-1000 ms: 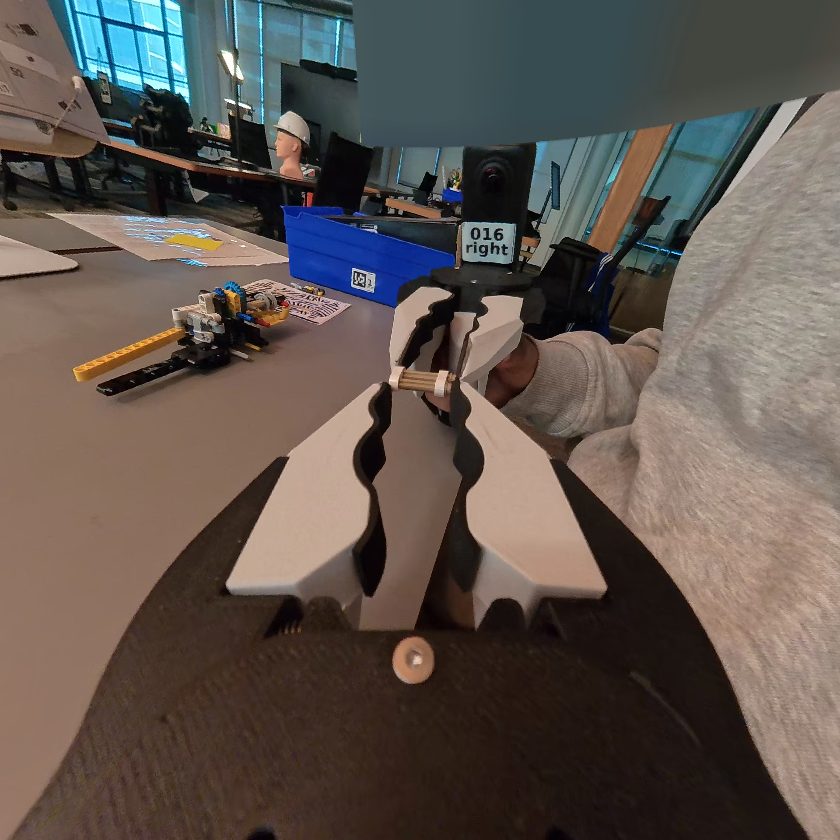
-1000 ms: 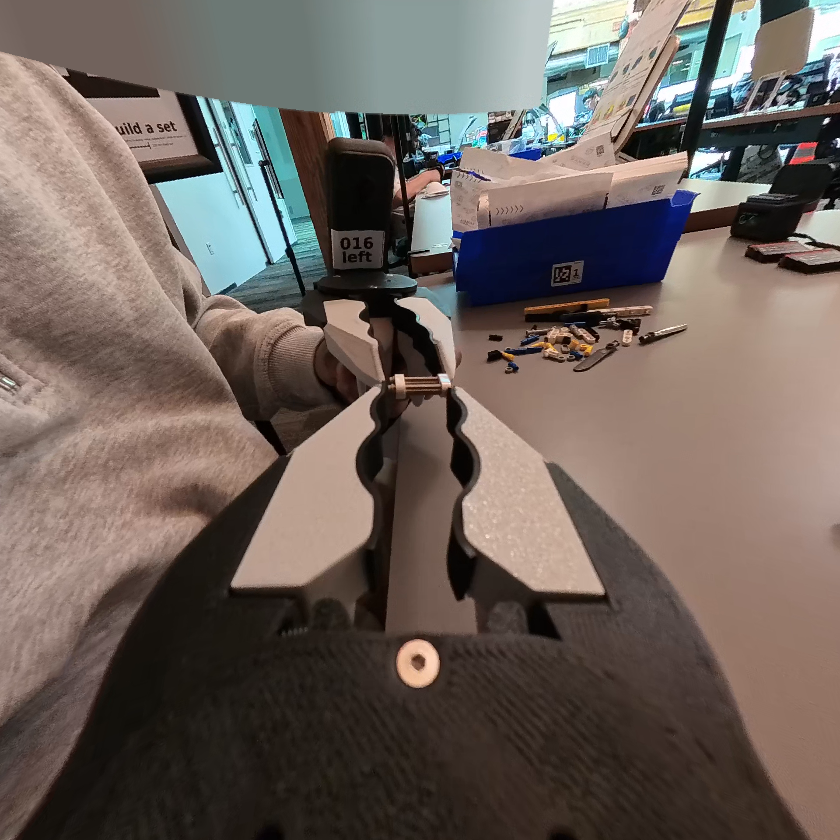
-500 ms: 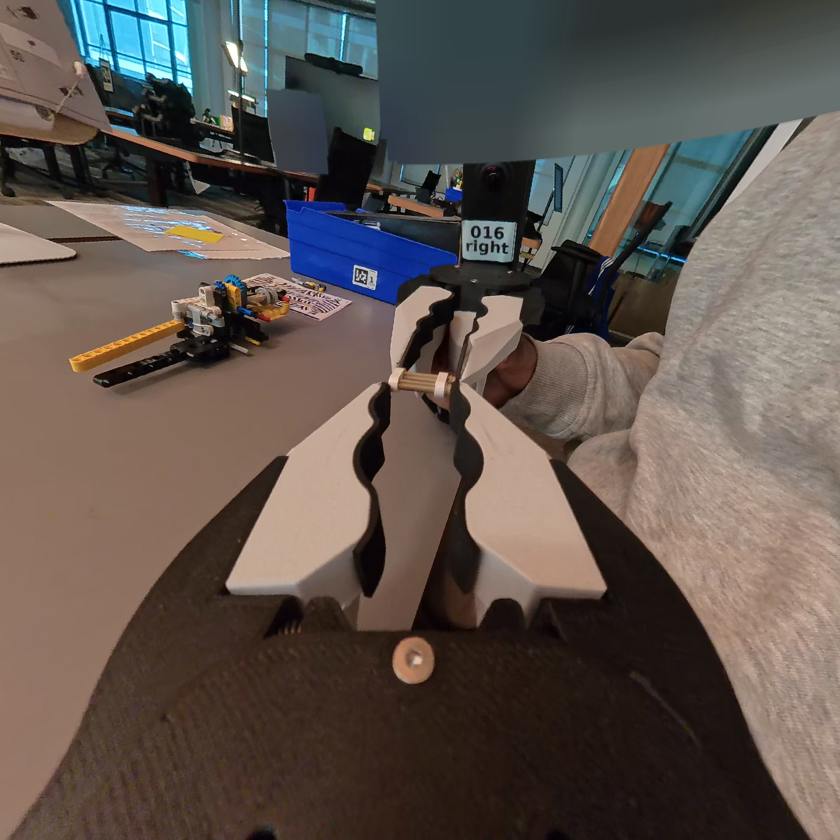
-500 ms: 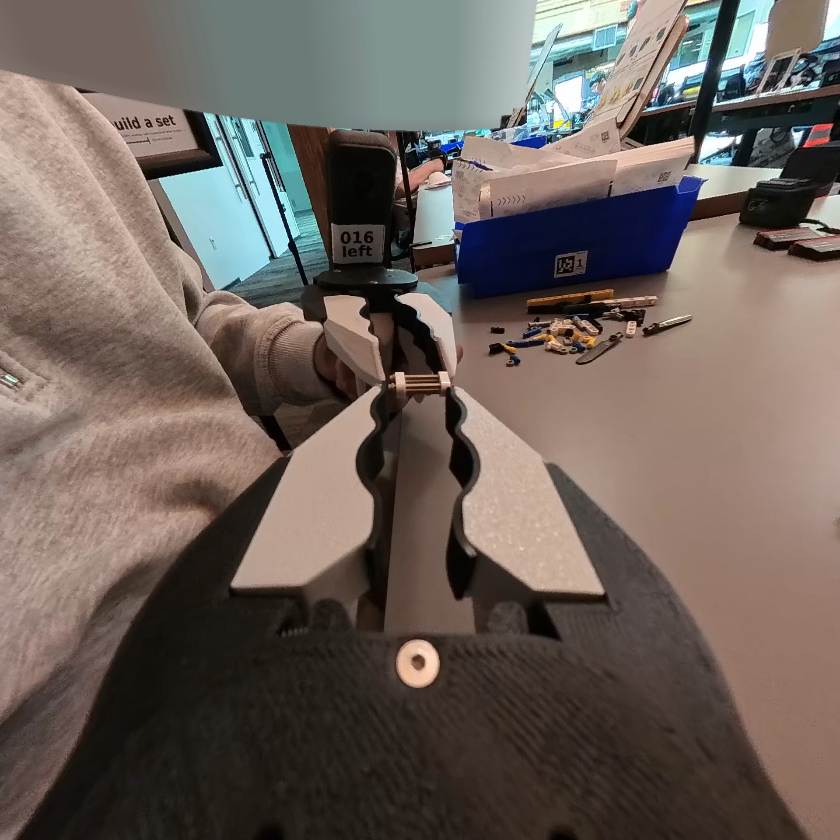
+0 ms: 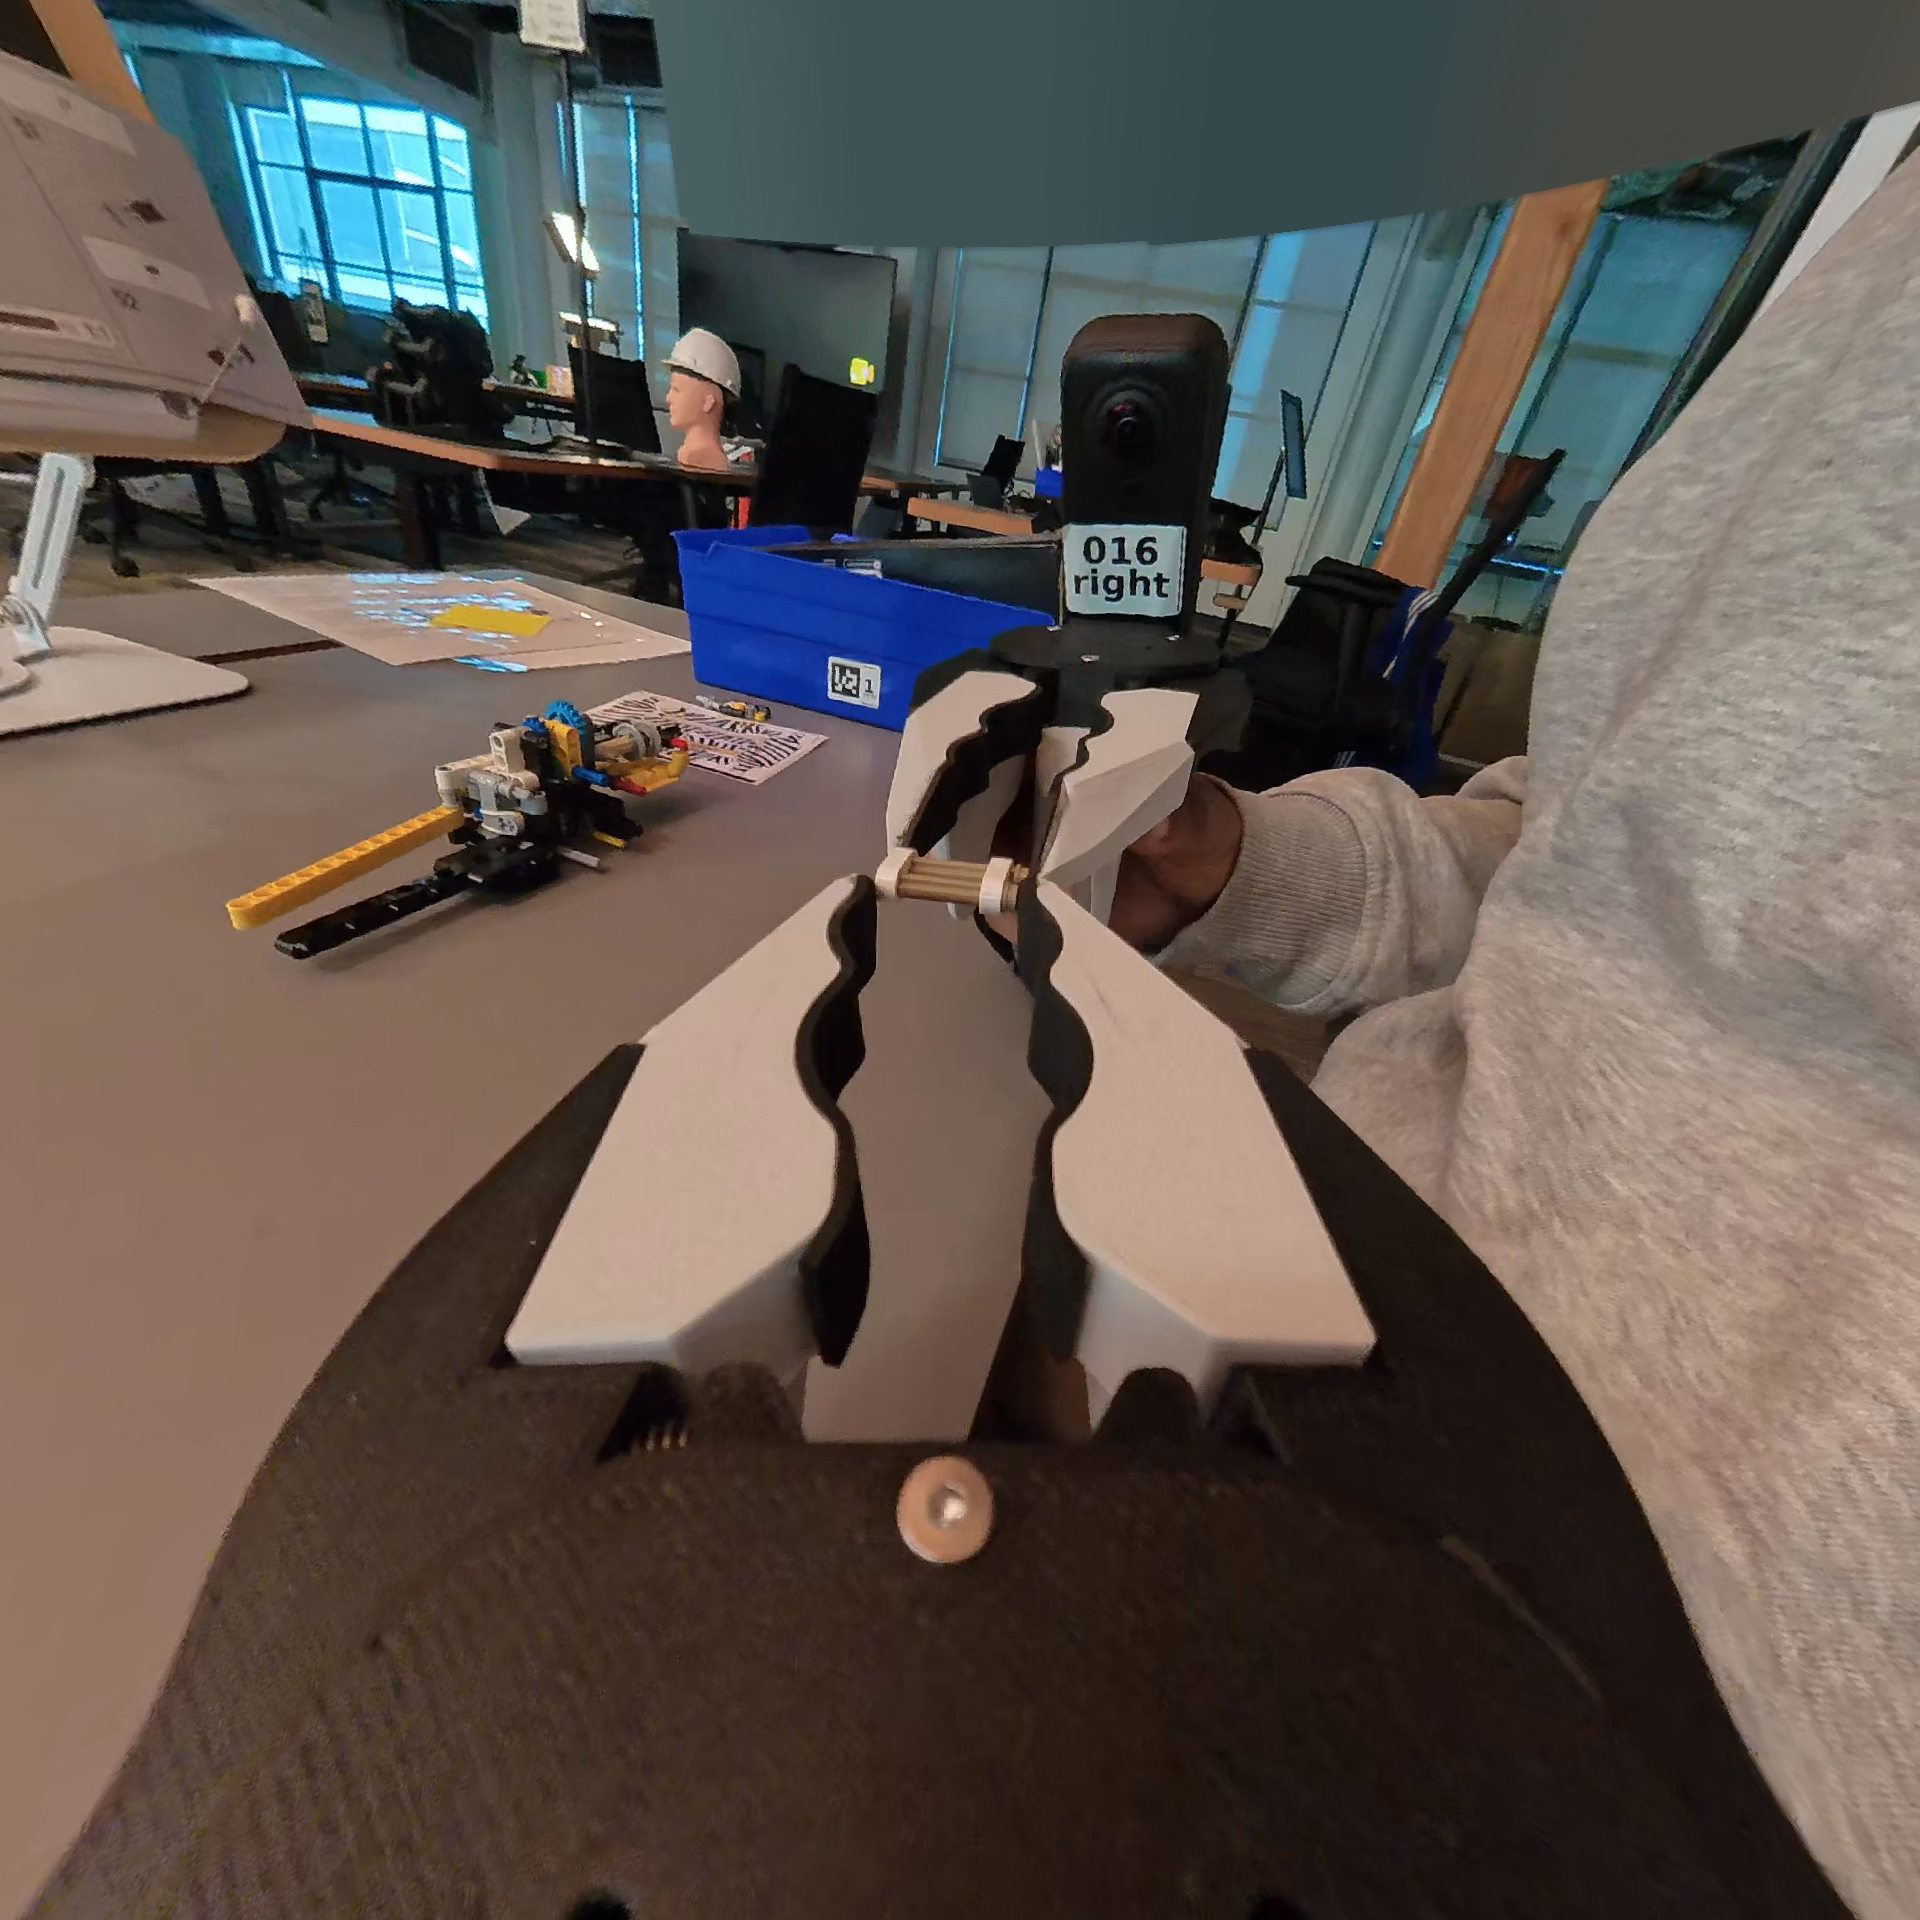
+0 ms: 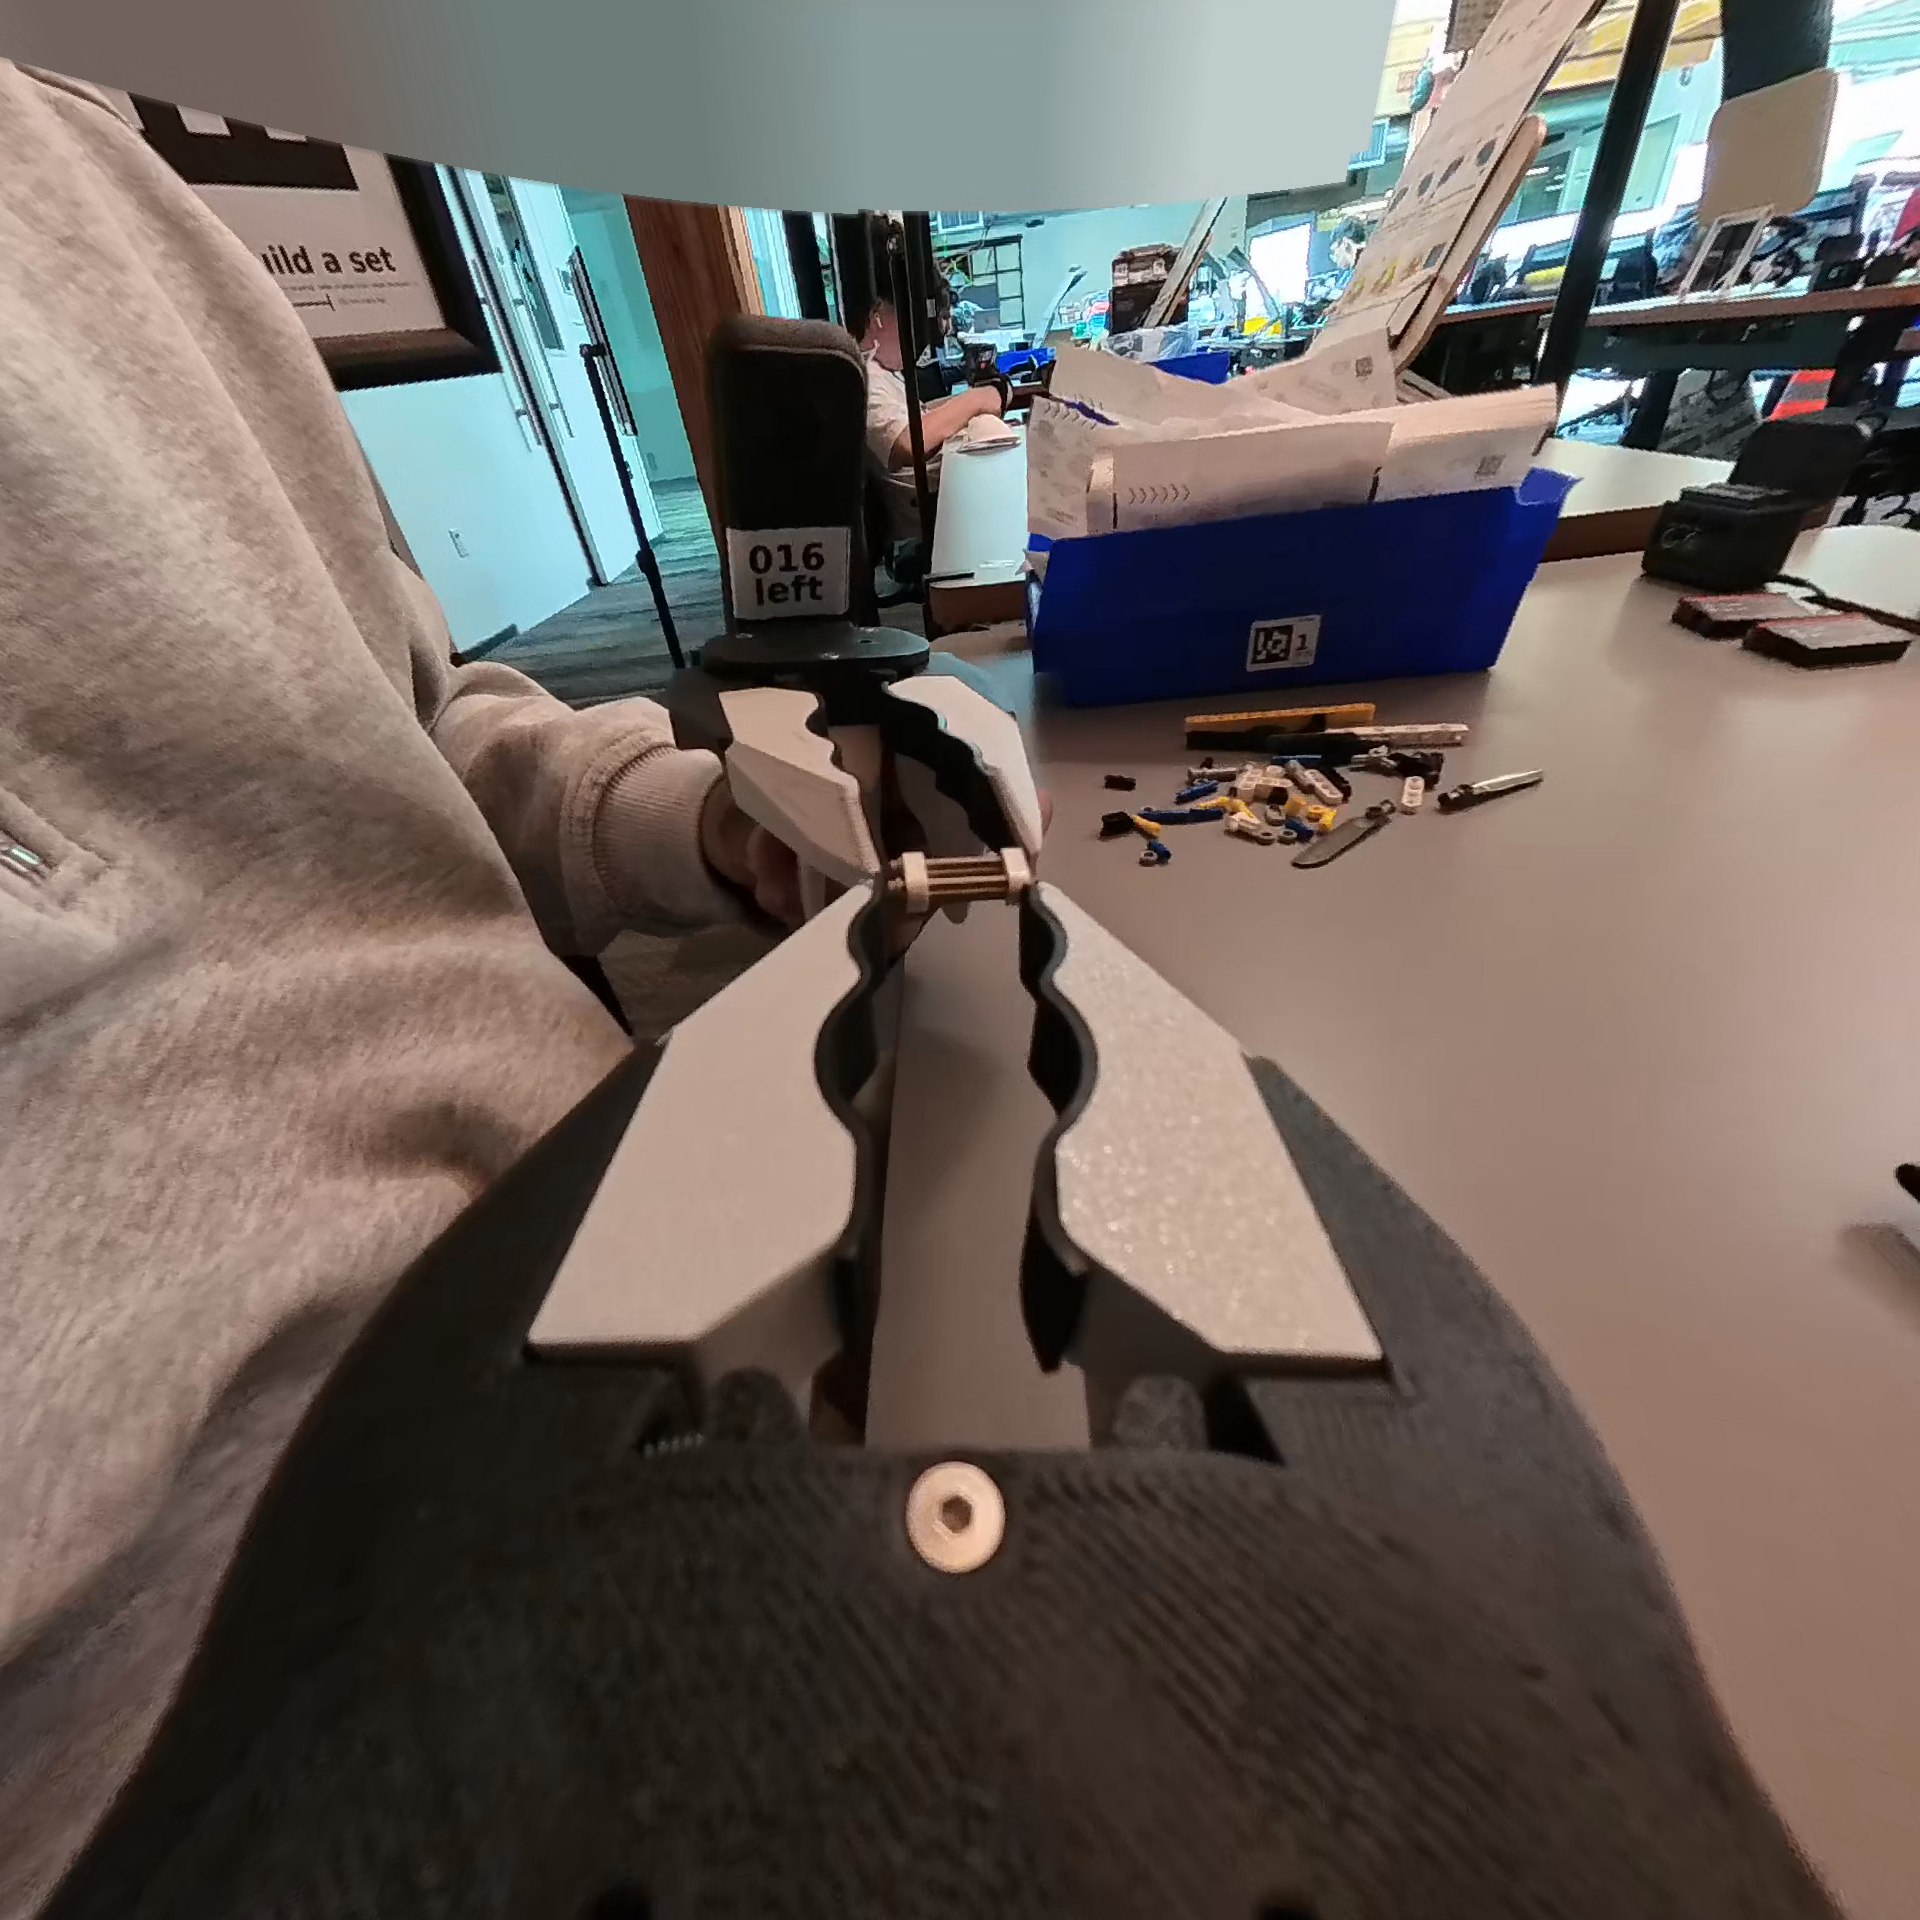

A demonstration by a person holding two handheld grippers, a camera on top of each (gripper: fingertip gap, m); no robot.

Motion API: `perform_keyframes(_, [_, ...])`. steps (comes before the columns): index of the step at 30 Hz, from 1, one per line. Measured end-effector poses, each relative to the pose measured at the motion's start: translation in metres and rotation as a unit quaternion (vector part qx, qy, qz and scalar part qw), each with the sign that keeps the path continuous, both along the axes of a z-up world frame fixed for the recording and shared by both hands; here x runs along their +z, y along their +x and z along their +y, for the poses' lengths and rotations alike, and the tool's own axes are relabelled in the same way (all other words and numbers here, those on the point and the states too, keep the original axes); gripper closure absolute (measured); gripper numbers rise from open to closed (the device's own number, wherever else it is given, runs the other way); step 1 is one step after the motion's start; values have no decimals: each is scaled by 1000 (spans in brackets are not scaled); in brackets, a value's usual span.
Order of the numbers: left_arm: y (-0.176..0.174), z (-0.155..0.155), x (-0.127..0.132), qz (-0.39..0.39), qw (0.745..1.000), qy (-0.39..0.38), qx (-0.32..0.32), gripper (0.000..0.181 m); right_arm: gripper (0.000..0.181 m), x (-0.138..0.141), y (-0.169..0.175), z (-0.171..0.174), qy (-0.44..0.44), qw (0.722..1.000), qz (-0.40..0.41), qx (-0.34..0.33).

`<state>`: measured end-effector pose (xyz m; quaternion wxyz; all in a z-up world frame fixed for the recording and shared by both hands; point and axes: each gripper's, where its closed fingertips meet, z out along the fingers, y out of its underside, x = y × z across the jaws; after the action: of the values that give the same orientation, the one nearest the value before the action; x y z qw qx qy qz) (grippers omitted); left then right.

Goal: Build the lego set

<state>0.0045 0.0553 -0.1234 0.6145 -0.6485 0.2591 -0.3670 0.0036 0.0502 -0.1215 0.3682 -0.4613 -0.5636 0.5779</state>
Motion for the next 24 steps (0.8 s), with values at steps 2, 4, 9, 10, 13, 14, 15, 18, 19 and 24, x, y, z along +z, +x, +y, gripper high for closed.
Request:
perform_keyframes(2, [0, 0, 1, 1, 1000, 5, 4, 157, 157, 1, 1, 0, 4, 1000, 2, -2])
perform_keyframes(4, [1, 0, 1, 1, 1000, 8, 4, 157, 157, 2, 1, 0, 4, 1000, 3, -1])
perform_keyframes(9, [0, -1, 3, 14, 999, 25, 14, 157, 157, 3, 2, 0, 9, 1000, 5, -4])
perform_keyframes(10, [0, -1, 3, 17, 999, 28, 15, 157, 157, 3, 2, 0, 9, 1000, 5, -4])
perform_keyframes(13, [-2, -2, 4, 30, 998, 48, 21, 181, 176, 2, 3, 1, 16, 1000, 2, -9])
perform_keyframes(14, [-4, -1, 5, 27, 998, 47, 30, 181, 176, 1, 3, 4, 23, 1000, 0, -18])
perform_keyframes(15, [0, -3, 5, 24, 999, 40, 15, 181, 176, -2, 3, 1, 29, 999, -5, -11])
perform_keyframes(18, [-2, 1, 4, 11, 1000, 18, 23, 181, 176, -8, -1, -5, 42, 999, -23, -6])
perform_keyframes(19, [-4, 3, 0, 17, 999, 9, 28, 181, 176, -11, -2, -5, 44, 999, -30, -10])
perform_keyframes(24, [-8, 7, -2, -5, 999, -13, 29, 178, 176, -24, -4, 5, 26, 998, -53, -24])
